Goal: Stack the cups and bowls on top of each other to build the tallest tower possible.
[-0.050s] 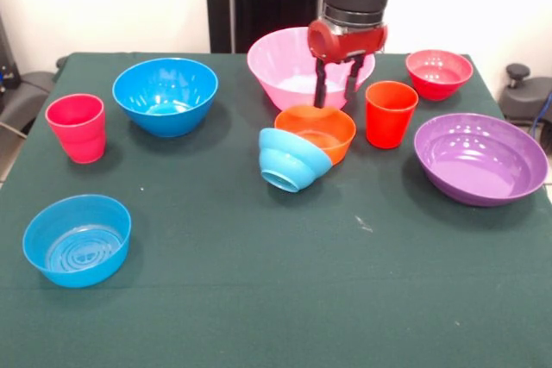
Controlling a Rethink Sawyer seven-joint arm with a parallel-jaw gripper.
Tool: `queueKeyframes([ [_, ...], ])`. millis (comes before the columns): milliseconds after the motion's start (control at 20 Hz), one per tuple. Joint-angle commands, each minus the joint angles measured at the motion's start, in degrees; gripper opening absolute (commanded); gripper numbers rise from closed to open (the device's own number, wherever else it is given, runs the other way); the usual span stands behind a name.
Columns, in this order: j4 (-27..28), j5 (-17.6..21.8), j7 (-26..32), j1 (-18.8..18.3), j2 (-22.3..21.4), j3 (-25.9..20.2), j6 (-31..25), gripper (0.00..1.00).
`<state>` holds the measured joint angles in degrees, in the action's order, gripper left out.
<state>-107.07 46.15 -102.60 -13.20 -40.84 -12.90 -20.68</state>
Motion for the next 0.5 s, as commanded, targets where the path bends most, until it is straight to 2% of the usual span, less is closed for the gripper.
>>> queueKeyframes([
  [50, 7.87, 7.30, -20.49, 9.65, 2.21, 16.86, 5.39, 1.00],
  [150, 10.31, 7.93, -24.75, 13.56, 4.34, 22.33, 8.01, 1.00],
  [250, 12.04, 6.99, -27.53, 15.86, 7.33, 26.70, 12.23, 1.00],
  [300, 13.35, 6.40, -30.24, 18.25, 9.58, 30.38, 15.16, 1.00],
  [400, 16.05, 3.06, -35.76, 23.28, 14.70, 38.32, 20.73, 1.00],
  [500, 17.59, -2.23, -38.52, 26.75, 19.79, 44.38, 25.22, 1.00],
])
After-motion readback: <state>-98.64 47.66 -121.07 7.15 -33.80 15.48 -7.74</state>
